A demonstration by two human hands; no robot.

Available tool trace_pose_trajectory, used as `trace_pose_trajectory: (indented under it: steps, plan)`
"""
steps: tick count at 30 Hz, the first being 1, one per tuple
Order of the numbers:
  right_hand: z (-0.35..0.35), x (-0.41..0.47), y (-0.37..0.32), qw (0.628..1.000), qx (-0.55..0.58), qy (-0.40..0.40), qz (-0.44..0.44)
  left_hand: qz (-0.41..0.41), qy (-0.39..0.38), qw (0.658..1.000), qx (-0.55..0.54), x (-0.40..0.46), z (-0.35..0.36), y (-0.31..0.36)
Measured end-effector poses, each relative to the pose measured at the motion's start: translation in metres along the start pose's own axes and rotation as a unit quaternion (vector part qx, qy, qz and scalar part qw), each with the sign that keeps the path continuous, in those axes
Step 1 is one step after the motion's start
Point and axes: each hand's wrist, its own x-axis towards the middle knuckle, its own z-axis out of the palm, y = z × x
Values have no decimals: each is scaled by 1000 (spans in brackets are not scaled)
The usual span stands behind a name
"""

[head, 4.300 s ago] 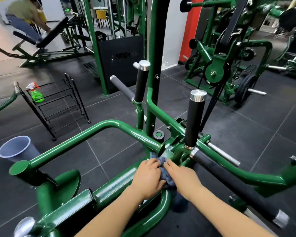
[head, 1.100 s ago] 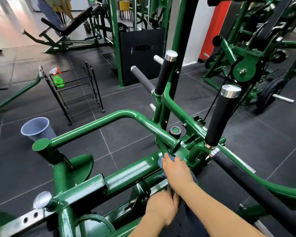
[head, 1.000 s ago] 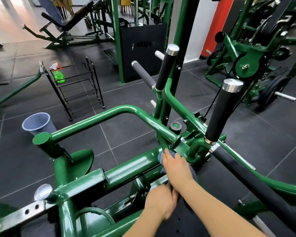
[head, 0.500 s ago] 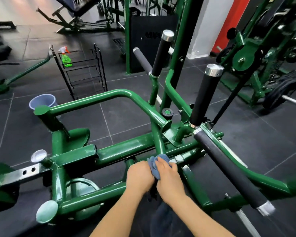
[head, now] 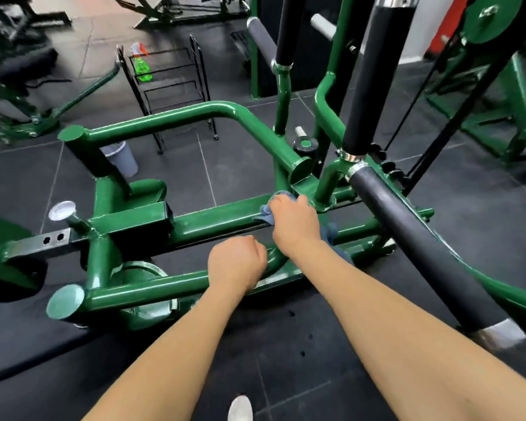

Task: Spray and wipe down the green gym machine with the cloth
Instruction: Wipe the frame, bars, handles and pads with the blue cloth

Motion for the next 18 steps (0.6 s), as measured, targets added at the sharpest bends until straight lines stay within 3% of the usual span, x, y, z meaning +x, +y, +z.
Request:
trace_pose_trajectory:
  steps: [8,10,13,15,16,18]
  plan:
    - [29,-76,5,981,173,87,-18,17,85,996,-34,-3,2,-1]
    - [34,-88,14,973,213,81,-32,81,150,980,-100,-10,4,-3]
    - [38,-100,31,949,306,76,-6,213,216,925,-230,-59,22,3]
    - [45,-100,42,914,386,105,59,259,158,919,-250,-100,49,13]
    - [47,-97,47,895,417,121,103,244,87,930,-260,-112,66,17]
    - [51,-90,53,860,456,143,181,112,-62,954,-271,-111,99,20]
